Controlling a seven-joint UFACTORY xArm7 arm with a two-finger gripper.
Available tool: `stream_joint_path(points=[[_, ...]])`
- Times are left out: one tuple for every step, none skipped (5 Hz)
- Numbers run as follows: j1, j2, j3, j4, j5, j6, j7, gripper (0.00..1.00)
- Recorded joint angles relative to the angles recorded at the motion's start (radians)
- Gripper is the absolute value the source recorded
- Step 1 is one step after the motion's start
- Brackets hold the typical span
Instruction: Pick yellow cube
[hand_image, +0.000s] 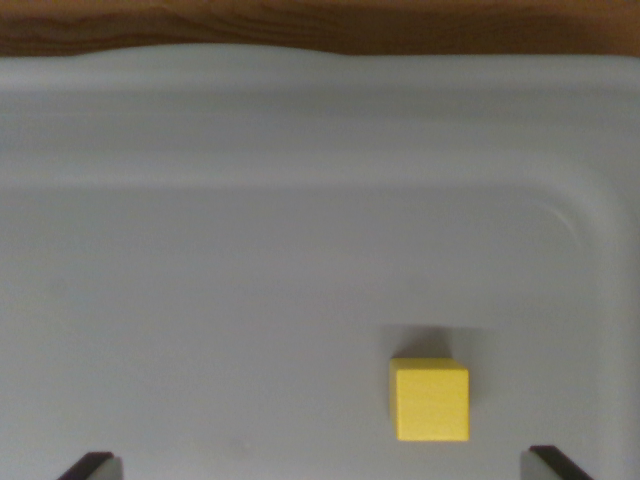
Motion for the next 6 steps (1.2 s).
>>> stream_joint_path(points=[[0.0,0.0,0.0,0.0,0.0,0.0,0.0,0.0],[-0.0071,0.022,-0.004,-0.029,0.0046,-0.044,-0.018,0.0],[-0.0071,0.022,-0.004,-0.029,0.0046,-0.044,-0.018,0.0],[-0.0145,0.045,-0.007,-0.058,0.0094,-0.089,-0.036,0.0],[-0.0145,0.045,-0.007,-0.058,0.0094,-0.089,-0.036,0.0],[-0.022,0.068,-0.011,-0.089,0.0142,-0.136,-0.055,0.0]])
